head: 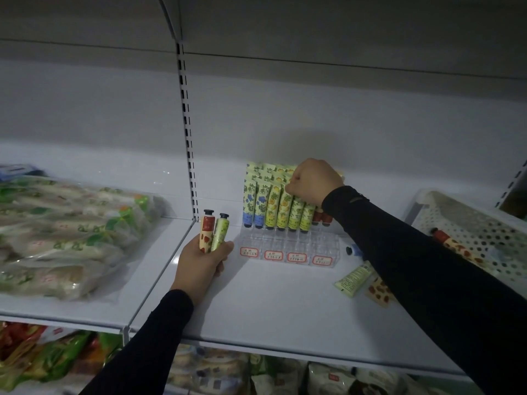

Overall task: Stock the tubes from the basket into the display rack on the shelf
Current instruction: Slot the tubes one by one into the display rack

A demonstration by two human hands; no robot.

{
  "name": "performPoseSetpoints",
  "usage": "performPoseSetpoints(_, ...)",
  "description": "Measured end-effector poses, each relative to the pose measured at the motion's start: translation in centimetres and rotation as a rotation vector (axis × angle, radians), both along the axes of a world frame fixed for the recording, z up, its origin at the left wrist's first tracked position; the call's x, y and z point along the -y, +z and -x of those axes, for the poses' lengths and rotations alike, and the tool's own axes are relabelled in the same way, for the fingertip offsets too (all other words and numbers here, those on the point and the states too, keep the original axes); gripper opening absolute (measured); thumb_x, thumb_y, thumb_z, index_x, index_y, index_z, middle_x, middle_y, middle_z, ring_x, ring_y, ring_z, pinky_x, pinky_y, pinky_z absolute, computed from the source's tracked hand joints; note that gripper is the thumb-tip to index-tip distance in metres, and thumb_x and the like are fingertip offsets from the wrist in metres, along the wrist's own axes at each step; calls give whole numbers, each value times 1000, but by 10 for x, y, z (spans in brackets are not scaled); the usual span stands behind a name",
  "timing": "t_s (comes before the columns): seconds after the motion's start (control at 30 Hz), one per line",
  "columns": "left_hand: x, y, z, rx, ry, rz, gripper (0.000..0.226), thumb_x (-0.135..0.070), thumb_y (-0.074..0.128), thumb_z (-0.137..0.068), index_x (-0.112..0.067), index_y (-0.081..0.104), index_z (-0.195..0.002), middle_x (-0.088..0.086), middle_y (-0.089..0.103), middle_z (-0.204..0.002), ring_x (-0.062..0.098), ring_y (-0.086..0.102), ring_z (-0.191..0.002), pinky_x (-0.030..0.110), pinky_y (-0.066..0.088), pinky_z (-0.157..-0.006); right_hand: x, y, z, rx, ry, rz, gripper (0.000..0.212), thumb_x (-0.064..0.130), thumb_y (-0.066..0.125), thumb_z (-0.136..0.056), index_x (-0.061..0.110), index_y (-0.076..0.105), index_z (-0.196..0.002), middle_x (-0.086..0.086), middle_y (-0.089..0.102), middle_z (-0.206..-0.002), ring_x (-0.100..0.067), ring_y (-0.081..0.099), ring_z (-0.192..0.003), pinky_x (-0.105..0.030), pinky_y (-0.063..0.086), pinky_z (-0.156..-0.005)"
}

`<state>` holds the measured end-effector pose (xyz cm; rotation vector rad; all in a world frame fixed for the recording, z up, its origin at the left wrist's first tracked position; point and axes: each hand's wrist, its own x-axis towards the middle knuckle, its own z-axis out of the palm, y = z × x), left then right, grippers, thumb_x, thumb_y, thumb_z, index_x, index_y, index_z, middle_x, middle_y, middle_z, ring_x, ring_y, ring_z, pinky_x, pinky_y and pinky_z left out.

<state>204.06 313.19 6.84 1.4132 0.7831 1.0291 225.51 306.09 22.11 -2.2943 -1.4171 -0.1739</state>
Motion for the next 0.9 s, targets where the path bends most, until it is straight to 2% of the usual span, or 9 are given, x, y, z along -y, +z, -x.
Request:
performPoseSetpoints(0.1, 1, 1, 1, -2, -2, -16, 19, -10, 71, -87, -6, 54, -81, 8, 56, -62, 15, 47, -49, 24, 42, -45, 3, 0, 1, -12, 3, -5, 33, 17, 62, -82, 11, 48, -52, -8, 47, -54, -21, 45, -51, -29, 45, -54)
performPoseSetpoints(0.17, 2, 1, 1, -10, 2, -20, 20, -11, 72, -87, -5, 54, -80, 7, 55, -61, 16, 46, -50, 24, 41, -46, 6, -2, -1, -13, 13, -20, 34, 23, 63, -84, 0, 59, -59, -17, 57, -59, -22, 50, -53, -33, 52, -58)
performPoseSetpoints(0.23, 3, 1, 2, -27, 4, -24, 20, -12, 73, -86, -7, 55, -79, 5, 53, -62, 16, 44, -53, 24, 40, -49, 11, -2, -2, -12, 20, -64, 41, 31, 63, -87, -5, 65, -67, -20, 61, -62, -21, 51, -52, -32, 52, -59)
performPoseSetpoints(0.37, 4, 4, 5, -45, -8, -22, 24, -19, 75, -85, -15, 55, -73, 4, 52, -63, 18, 44, -59, 32, 38, -57, 26, 3, 2, 36, 40, -249, 50, 41, 59, -90, 12, 47, -51, -5, 37, -49, -18, 36, -45, -31, 48, -61)
performPoseSetpoints(0.57, 12, 16, 3, -44, -55, 38, 14, -14, 63, -92, -6, 57, -81, 3, 57, -63, 16, 42, -54, 27, 37, -50, 60, -11, 20, -31, 160, -260, 55, 41, 58, -94, 11, 47, -49, -1, 39, -48, -14, 37, -46, -25, 41, -63)
performPoseSetpoints(0.63, 18, 22, 2, -4, -161, 89, 12, -14, 63, -93, -5, 57, -87, 7, 55, -71, 16, 42, -55, 26, 37, -51, 67, -19, 25, -104, 220, -198, 44, 41, 59, -94, 7, 66, -66, -5, 60, -64, -15, 53, -59, -21, 37, -65)
performPoseSetpoints(0.7, 26, 32, -2, 16, -284, 139, 15, -16, 67, -92, -4, 59, -94, 8, 51, -73, 16, 43, -56, 25, 37, -51, 72, -25, 28, -198, 278, -157, 32, 43, 58, -94, 15, 74, -95, 1, 71, -92, -11, 63, -84, -19, 44, -74)
performPoseSetpoints(0.8, 43, 48, -9, 2, -457, 197, 28, -23, 76, -84, -2, 64, -98, 5, 54, -72, 16, 47, -57, 23, 37, -49, 77, -31, 32, -295, 350, -109, 43, 48, 55, -93, 24, 60, -128, 11, 63, -115, -6, 59, -105, -27, 47, -92)
performPoseSetpoints(0.9, 59, 62, -15, -29, -589, 228, 30, -32, 76, -78, -7, 66, -93, 5, 61, -75, 16, 51, -58, 22, 39, -50, 84, -35, 33, -440, 407, -59, 42, 45, 59, -93, 26, 58, -130, 10, 61, -119, -6, 63, -98, -25, 52, -84)
